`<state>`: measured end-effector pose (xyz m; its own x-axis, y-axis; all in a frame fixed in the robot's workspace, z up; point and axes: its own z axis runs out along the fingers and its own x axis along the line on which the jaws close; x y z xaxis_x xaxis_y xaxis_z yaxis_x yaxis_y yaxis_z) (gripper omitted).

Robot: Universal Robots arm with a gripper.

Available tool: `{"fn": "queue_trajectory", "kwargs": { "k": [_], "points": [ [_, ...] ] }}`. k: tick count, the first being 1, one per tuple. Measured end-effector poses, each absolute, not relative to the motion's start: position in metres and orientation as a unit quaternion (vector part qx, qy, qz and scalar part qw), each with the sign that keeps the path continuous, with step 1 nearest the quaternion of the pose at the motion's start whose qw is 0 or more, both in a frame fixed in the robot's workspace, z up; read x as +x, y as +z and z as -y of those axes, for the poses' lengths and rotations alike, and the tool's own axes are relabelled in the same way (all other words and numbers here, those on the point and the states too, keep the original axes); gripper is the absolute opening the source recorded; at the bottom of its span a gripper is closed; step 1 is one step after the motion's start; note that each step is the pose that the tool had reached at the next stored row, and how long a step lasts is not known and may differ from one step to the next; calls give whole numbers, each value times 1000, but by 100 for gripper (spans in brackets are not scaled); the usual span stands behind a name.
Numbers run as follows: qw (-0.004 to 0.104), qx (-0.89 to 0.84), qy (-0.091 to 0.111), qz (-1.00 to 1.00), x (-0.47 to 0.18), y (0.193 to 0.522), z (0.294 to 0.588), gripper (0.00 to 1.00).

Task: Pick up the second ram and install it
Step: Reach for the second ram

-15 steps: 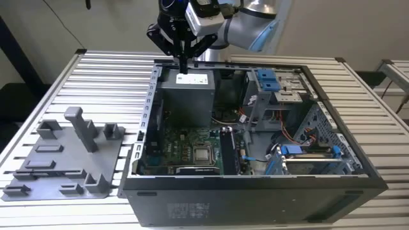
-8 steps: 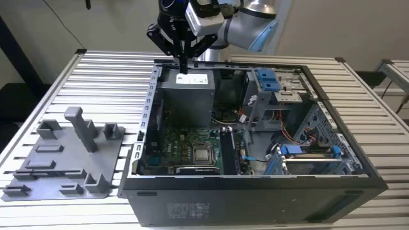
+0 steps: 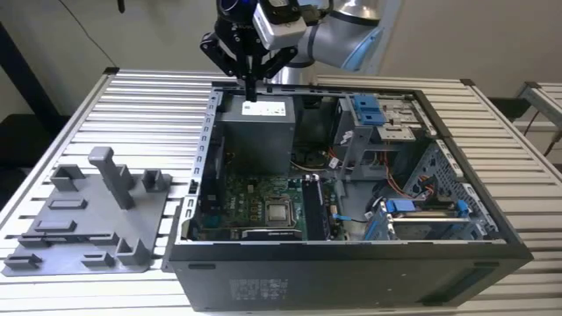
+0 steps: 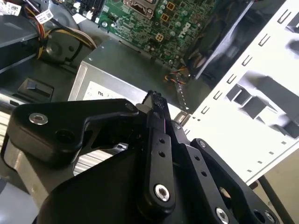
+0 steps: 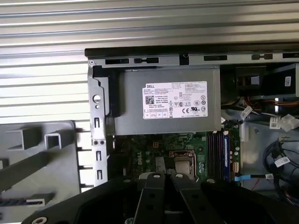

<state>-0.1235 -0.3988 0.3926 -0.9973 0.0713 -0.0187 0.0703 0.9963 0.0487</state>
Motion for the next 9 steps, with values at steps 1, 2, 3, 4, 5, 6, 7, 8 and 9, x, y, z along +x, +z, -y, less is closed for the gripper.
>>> {"fn": "queue_trajectory", "kwargs": {
  "k": [1, 2, 3, 4, 5, 6, 7, 8, 9],
  "points": [
    [10, 35, 24, -999, -125, 393, 399, 11],
    [10, 35, 24, -999, -127, 393, 399, 11],
    [10, 35, 24, -999, -130, 393, 399, 11],
    [10, 35, 24, -999, -132, 393, 399, 11],
    [10, 35, 24, -999, -134, 393, 399, 11],
    [10, 35, 24, -999, -136, 393, 399, 11],
    [11, 35, 24, -999, -139, 393, 398, 11],
    [11, 35, 24, -999, -141, 393, 398, 11],
    [12, 35, 24, -999, -144, 393, 398, 11]
  ]
}}
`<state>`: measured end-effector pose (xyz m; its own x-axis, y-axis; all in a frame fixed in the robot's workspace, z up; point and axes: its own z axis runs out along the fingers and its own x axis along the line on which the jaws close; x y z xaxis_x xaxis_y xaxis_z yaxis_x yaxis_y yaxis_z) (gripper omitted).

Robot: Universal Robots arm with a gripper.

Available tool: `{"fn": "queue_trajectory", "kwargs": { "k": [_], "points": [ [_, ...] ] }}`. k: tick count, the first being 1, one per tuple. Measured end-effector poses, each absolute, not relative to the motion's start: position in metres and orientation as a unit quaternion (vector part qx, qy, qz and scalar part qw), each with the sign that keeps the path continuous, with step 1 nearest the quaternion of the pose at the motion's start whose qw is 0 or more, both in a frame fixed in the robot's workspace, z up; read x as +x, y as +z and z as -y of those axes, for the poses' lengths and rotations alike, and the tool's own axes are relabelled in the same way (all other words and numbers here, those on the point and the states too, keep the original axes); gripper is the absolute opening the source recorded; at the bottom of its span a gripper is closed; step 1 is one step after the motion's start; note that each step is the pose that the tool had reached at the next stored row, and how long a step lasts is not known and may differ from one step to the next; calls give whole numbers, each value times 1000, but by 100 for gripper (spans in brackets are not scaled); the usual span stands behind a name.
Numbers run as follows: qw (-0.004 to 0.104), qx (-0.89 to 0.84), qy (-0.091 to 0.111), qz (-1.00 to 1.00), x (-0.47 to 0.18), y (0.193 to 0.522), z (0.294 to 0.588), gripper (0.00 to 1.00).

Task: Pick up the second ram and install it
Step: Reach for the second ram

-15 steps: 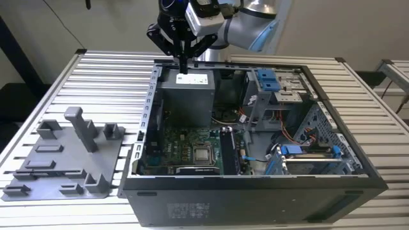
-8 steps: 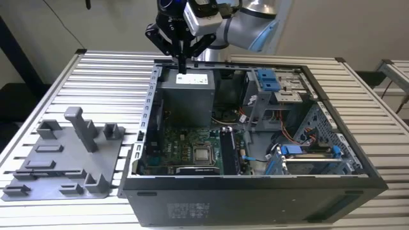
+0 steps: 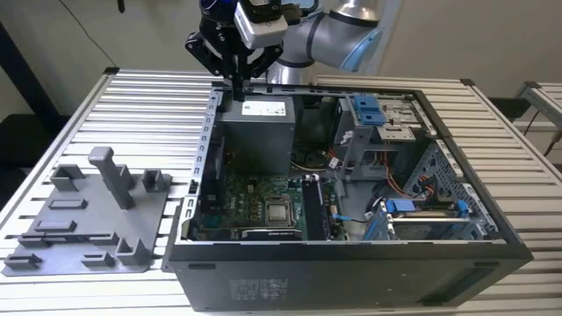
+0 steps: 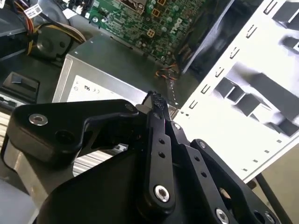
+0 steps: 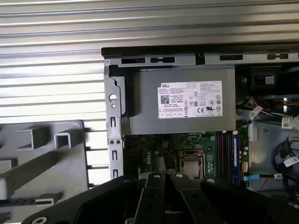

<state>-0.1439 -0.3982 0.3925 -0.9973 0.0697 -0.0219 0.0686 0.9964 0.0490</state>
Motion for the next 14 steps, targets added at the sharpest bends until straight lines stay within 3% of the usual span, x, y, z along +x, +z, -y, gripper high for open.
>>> {"fn": "queue_trajectory", "kwargs": {
  "k": [14],
  "points": [
    [17, 34, 24, -999, -179, 392, 398, 11]
  ]
}}
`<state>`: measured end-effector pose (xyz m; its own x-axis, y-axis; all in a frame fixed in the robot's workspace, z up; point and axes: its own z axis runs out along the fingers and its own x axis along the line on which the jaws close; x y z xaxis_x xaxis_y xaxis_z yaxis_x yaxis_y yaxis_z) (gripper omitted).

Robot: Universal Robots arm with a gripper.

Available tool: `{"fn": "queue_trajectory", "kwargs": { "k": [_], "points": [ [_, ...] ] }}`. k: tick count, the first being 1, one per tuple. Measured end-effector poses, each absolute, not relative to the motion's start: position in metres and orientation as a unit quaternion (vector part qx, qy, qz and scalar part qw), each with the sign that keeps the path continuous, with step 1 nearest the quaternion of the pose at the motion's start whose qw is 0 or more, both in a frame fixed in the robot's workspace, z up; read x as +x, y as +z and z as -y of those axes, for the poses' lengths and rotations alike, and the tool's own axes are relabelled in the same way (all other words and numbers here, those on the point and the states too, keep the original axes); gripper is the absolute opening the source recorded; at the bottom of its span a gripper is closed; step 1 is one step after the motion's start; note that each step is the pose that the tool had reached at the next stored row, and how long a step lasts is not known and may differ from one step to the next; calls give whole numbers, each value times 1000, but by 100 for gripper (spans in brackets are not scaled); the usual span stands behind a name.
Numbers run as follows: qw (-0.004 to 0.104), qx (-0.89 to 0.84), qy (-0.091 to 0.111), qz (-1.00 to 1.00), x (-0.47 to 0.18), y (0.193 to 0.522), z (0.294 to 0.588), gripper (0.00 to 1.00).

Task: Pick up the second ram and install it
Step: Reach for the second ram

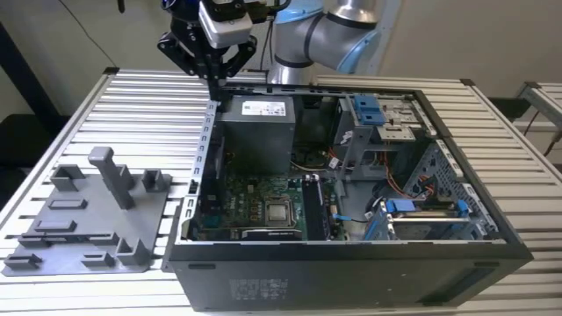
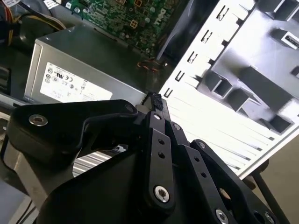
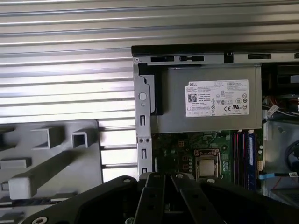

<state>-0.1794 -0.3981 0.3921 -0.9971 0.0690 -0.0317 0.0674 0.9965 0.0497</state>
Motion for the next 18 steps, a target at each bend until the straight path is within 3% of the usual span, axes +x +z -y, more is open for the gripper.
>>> {"fn": "queue_trajectory", "kwargs": {
  "k": [18],
  "points": [
    [17, 34, 24, -999, -226, 392, 398, 11]
  ]
}}
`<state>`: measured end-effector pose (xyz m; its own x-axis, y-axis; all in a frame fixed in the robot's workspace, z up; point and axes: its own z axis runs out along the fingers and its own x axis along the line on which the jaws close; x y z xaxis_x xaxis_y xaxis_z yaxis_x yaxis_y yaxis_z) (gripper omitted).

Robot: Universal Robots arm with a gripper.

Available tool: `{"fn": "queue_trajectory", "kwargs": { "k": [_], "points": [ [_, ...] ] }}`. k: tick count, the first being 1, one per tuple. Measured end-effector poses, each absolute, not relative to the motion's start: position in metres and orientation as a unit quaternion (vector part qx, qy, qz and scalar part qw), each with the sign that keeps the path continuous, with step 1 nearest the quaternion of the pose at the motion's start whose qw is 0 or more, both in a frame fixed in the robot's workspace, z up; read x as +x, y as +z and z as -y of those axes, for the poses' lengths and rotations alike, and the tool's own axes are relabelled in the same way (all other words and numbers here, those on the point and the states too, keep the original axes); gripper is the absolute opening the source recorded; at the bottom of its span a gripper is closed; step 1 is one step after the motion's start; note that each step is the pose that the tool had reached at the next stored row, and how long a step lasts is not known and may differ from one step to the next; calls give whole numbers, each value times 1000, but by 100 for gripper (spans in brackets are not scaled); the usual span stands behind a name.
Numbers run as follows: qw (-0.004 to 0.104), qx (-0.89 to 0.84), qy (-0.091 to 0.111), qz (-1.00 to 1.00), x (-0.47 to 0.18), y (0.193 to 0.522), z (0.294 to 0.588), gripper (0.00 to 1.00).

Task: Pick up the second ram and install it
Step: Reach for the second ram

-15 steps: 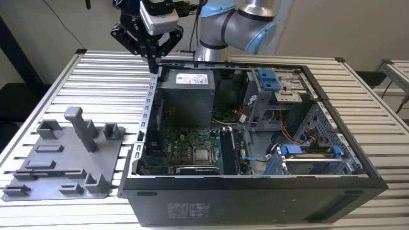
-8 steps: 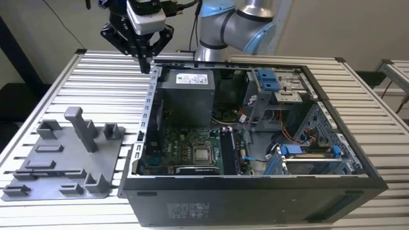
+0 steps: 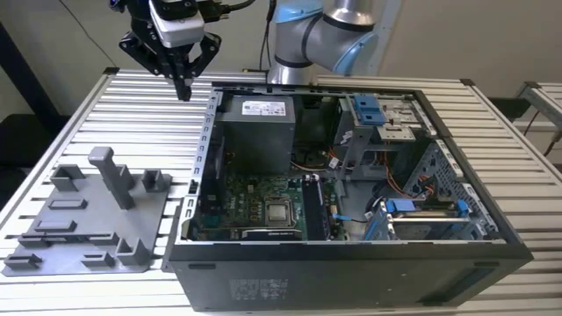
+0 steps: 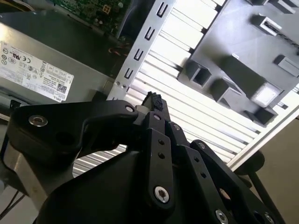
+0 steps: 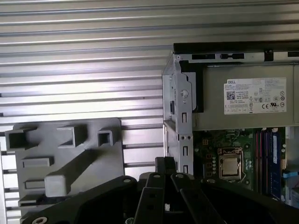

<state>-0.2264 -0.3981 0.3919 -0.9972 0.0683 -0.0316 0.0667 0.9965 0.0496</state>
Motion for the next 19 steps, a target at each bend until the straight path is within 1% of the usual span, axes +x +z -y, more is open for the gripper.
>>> {"fn": "queue_trajectory", "kwargs": {
  "k": [19],
  "points": [
    [17, 34, 24, -999, -278, 392, 398, 11]
  ]
}}
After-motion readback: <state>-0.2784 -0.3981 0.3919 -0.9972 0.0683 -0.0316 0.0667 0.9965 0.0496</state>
